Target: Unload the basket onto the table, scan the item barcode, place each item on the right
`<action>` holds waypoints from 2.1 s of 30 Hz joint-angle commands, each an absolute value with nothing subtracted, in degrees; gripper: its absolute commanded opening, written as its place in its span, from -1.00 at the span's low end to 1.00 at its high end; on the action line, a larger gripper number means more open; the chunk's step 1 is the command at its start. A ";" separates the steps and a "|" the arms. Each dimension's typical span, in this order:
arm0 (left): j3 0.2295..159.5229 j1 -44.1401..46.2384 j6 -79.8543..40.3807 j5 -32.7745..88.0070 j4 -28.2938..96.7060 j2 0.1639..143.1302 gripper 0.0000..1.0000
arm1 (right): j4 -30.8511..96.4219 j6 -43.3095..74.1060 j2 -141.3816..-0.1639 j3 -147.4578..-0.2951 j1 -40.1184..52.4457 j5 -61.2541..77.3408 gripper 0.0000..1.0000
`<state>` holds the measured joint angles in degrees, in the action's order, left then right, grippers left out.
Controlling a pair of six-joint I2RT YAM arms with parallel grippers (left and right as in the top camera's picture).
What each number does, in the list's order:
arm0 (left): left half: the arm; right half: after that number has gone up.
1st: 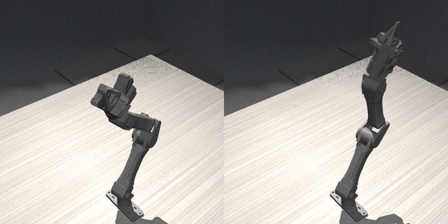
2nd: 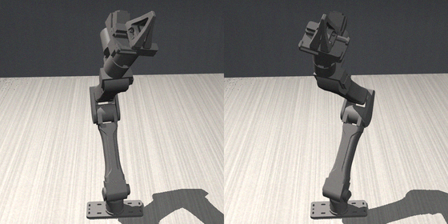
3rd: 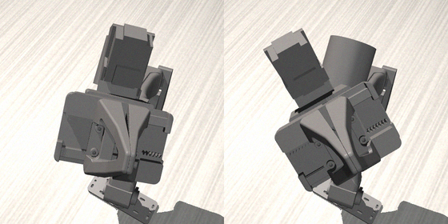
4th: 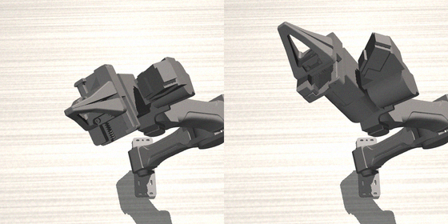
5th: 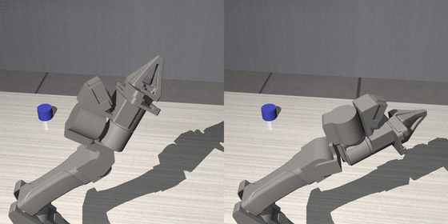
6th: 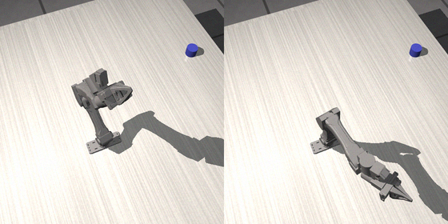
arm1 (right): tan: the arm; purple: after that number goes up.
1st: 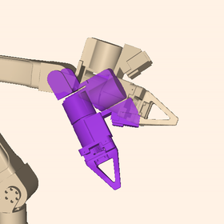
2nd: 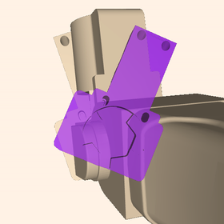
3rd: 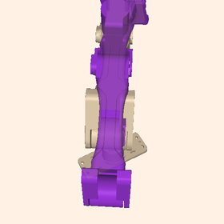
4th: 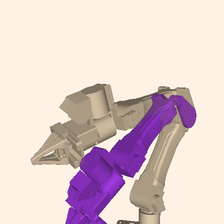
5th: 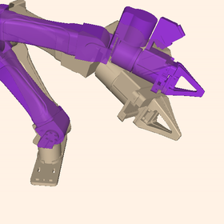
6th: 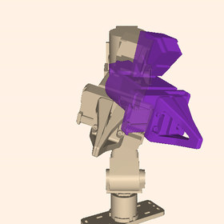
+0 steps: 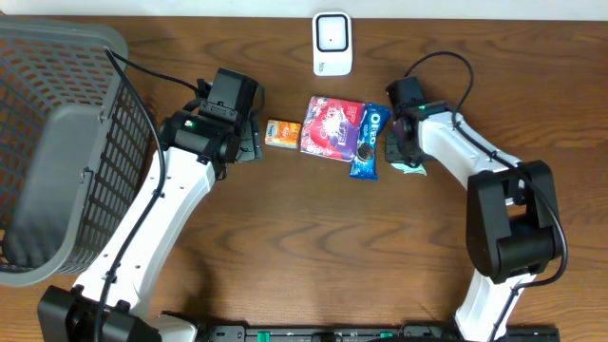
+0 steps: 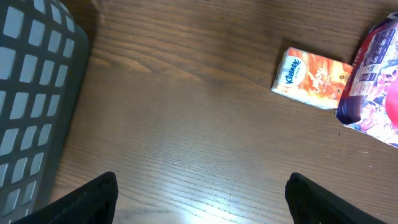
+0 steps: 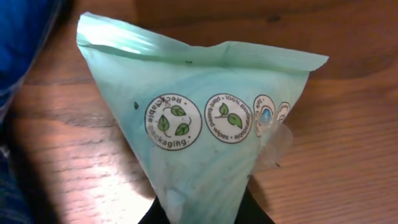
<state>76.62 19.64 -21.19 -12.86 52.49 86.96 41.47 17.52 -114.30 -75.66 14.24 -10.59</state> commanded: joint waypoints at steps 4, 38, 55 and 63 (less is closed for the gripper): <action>77.03 19.57 -21.71 -14.00 52.66 87.33 0.72 | 43.46 11.22 -111.66 -79.00 5.34 25.17 -0.92; 77.03 19.57 -21.71 -14.00 52.66 87.33 0.72 | 46.46 1.80 -110.43 -71.92 -16.01 47.90 0.08; 77.03 19.57 -21.71 -13.98 52.66 87.33 0.72 | 38.81 24.38 -109.40 -71.88 -4.08 35.09 -0.09; 77.03 19.57 -21.71 -13.98 52.66 87.33 0.72 | 40.01 29.80 -109.40 -71.88 -1.78 26.96 -0.28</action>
<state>76.62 19.66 -21.19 -12.86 52.49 86.98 39.86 26.41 -109.84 -71.40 -2.13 31.31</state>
